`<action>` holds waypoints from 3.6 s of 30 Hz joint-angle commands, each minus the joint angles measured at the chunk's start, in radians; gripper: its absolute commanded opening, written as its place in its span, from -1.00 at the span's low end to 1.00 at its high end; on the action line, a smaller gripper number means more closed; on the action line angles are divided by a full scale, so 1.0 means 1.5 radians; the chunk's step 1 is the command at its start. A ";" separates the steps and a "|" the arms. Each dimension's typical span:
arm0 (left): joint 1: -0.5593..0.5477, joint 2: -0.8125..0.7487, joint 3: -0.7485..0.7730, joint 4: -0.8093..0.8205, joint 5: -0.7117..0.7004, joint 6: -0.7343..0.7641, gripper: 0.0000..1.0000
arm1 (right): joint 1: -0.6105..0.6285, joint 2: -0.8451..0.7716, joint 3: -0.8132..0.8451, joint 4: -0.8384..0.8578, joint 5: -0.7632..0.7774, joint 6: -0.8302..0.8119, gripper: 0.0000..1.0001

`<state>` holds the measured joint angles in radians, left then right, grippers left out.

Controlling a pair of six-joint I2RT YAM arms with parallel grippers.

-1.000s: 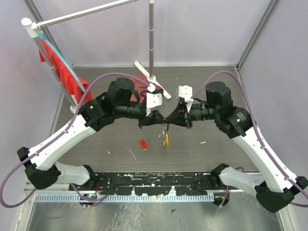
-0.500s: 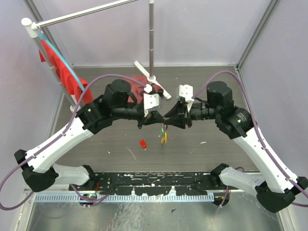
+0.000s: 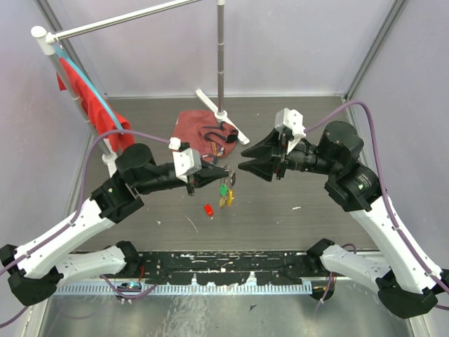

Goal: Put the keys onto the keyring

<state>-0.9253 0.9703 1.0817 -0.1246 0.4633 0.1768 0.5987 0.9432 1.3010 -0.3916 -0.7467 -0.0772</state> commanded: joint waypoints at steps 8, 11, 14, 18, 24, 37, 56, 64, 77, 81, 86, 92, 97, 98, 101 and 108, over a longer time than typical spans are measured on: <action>-0.001 -0.045 -0.030 0.132 -0.043 -0.037 -1.00 | 0.004 0.016 -0.019 0.124 -0.092 0.137 -0.12; -0.001 -0.042 -0.031 0.142 -0.053 -0.047 -1.00 | 0.008 0.020 -0.026 0.120 -0.088 0.133 -0.11; -0.001 -0.038 -0.031 0.148 -0.050 -0.050 -1.00 | 0.015 0.022 -0.031 0.123 -0.076 0.133 -0.10; 0.000 -0.035 -0.030 0.152 -0.043 -0.051 -1.00 | 0.021 0.023 -0.036 0.117 -0.057 0.125 -0.13; -0.001 -0.034 -0.029 0.155 -0.026 -0.051 -1.00 | 0.023 0.027 -0.035 0.114 -0.050 0.122 -0.31; 0.000 -0.045 -0.043 0.164 -0.001 -0.043 -1.00 | 0.024 0.023 -0.019 0.091 -0.012 0.111 -0.91; -0.001 -0.074 -0.075 0.225 0.047 -0.026 -1.00 | 0.024 0.063 0.064 -0.054 -0.069 0.059 -0.95; 0.000 -0.067 -0.070 0.233 0.081 -0.024 -1.00 | 0.023 0.075 0.072 -0.067 -0.100 0.059 -0.93; 0.000 -0.055 -0.054 0.210 0.131 -0.017 -1.00 | 0.024 0.074 0.088 -0.061 -0.111 0.050 -0.97; 0.000 -0.051 -0.050 0.201 0.144 -0.016 -1.00 | 0.024 0.074 0.090 -0.058 -0.126 0.051 -0.99; -0.001 -0.052 -0.048 0.191 0.147 -0.013 -1.00 | 0.024 0.062 0.089 -0.052 -0.132 0.046 -0.99; -0.001 -0.056 -0.048 0.192 0.150 -0.010 -1.00 | 0.024 0.065 0.094 -0.070 -0.123 0.040 -0.99; -0.001 -0.056 -0.046 0.193 0.158 -0.003 -1.00 | 0.024 0.083 0.105 -0.108 -0.138 0.034 -0.99; -0.001 -0.056 -0.046 0.193 0.160 0.000 -1.00 | 0.024 0.088 0.108 -0.116 -0.144 0.033 -0.99; -0.001 -0.056 -0.043 0.191 0.166 0.008 -1.00 | 0.024 0.096 0.113 -0.128 -0.158 0.033 -0.99; -0.001 -0.048 -0.025 0.173 0.192 0.029 -1.00 | 0.024 0.107 0.114 -0.147 -0.180 0.031 -0.94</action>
<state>-0.9215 0.8948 0.9874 0.1043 0.6846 0.1978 0.6384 1.0893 1.4364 -0.6239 -1.0134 -0.0135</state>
